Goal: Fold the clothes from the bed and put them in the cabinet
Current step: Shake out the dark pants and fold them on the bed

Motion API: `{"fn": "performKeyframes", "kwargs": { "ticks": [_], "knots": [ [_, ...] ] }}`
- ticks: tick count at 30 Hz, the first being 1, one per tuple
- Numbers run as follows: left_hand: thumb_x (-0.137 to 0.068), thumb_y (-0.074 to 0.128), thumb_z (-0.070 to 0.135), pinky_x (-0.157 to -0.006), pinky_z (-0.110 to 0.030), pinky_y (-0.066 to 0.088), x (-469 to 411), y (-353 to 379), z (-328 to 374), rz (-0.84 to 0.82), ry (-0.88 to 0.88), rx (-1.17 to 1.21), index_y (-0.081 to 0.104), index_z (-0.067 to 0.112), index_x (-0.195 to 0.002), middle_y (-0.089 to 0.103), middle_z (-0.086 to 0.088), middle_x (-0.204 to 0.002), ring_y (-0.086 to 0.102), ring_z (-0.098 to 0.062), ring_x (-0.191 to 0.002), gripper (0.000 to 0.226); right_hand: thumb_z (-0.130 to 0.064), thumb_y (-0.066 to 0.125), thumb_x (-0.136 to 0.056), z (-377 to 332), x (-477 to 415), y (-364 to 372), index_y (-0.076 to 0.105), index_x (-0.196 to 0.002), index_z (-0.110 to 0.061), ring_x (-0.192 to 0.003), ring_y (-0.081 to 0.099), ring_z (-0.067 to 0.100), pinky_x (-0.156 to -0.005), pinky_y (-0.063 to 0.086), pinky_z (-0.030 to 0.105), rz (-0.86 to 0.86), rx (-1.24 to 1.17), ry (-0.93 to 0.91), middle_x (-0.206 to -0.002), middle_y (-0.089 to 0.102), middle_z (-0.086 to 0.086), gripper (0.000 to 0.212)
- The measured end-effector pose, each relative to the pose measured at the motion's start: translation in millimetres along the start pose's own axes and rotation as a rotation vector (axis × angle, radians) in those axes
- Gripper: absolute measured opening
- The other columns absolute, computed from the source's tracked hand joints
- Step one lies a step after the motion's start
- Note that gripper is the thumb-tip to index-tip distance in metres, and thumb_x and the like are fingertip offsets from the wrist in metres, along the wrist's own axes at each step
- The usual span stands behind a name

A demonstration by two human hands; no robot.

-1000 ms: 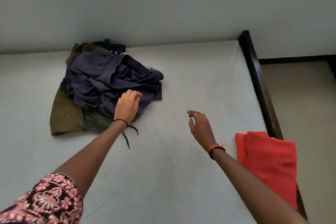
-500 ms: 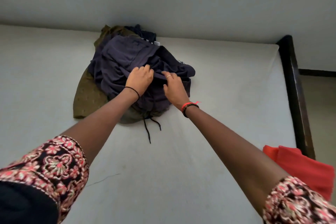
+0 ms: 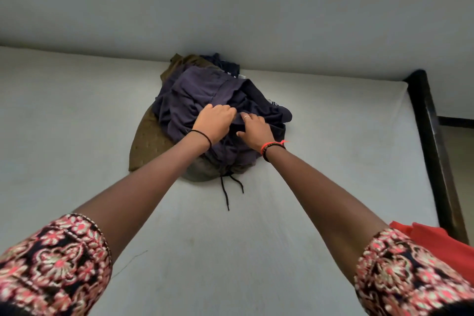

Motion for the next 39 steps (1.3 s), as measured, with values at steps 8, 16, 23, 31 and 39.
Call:
{"fn": "performKeyframes", "kwargs": {
  "ticks": [8, 16, 23, 31, 39],
  "knots": [
    [-0.096, 0.043, 0.012, -0.082, -0.037, 0.039, 21, 26, -14, -0.018, -0.017, -0.089, 0.016, 0.028, -0.150, 0.046, -0.012, -0.119, 0.050, -0.029, -0.107, 0.062, -0.010, 0.035, -0.096, -4, -4, 8, 0.047, -0.131, -0.014, -0.118, 0.050, 0.034, -0.090, 0.038, 0.044, 0.082, -0.021, -0.047, -0.127, 0.056, 0.013, 0.037],
    [-0.078, 0.049, 0.015, -0.078, -0.033, 0.048, 40, -2, -2, 0.166, 0.410, -0.309, 0.066, 0.023, -0.099, 0.063, -0.006, -0.113, 0.062, -0.026, -0.097, 0.028, -0.023, 0.045, -0.098, -16, 86, -11, 0.054, -0.102, -0.007, -0.096, 0.059, 0.036, -0.073, 0.041, 0.037, -0.187, -0.241, -0.286, -0.104, 0.064, 0.018, 0.019],
    [-0.086, 0.060, 0.028, -0.108, -0.033, 0.028, 69, -63, 24, -0.328, 0.655, 0.060, 0.054, 0.016, -0.123, 0.056, -0.005, -0.131, 0.047, -0.024, -0.126, 0.039, -0.040, 0.061, -0.089, -22, 151, -76, 0.065, -0.107, -0.010, -0.091, 0.062, 0.028, -0.075, 0.047, 0.039, -0.172, -0.338, -0.372, -0.102, 0.068, 0.012, 0.035],
    [-0.091, 0.052, 0.033, -0.111, -0.034, 0.021, 76, -199, 47, -0.173, 0.628, -0.007, 0.055, 0.019, -0.119, 0.067, -0.007, -0.105, 0.057, -0.026, -0.106, 0.031, -0.033, 0.070, -0.084, -31, 208, -207, 0.066, -0.087, -0.012, -0.064, 0.051, 0.000, -0.061, 0.040, 0.025, -0.029, -0.481, -0.354, -0.069, 0.057, -0.012, 0.022],
    [-0.090, 0.036, 0.055, -0.112, -0.031, 0.023, 77, -382, 58, 0.014, 0.677, -0.108, 0.065, 0.025, -0.112, 0.070, -0.002, -0.103, 0.060, -0.020, -0.105, 0.047, -0.028, 0.081, -0.073, -52, 261, -356, 0.054, -0.065, -0.026, -0.061, 0.044, 0.002, -0.057, 0.036, 0.023, 0.156, -0.555, -0.430, -0.062, 0.048, -0.014, 0.028]
  ]
}}
Point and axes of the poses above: each hand's wrist, its own x-axis away from the middle knuckle, its own y-axis out of the palm, z = x × y, the point moved 2 cm from there along -x, towards the middle knuckle
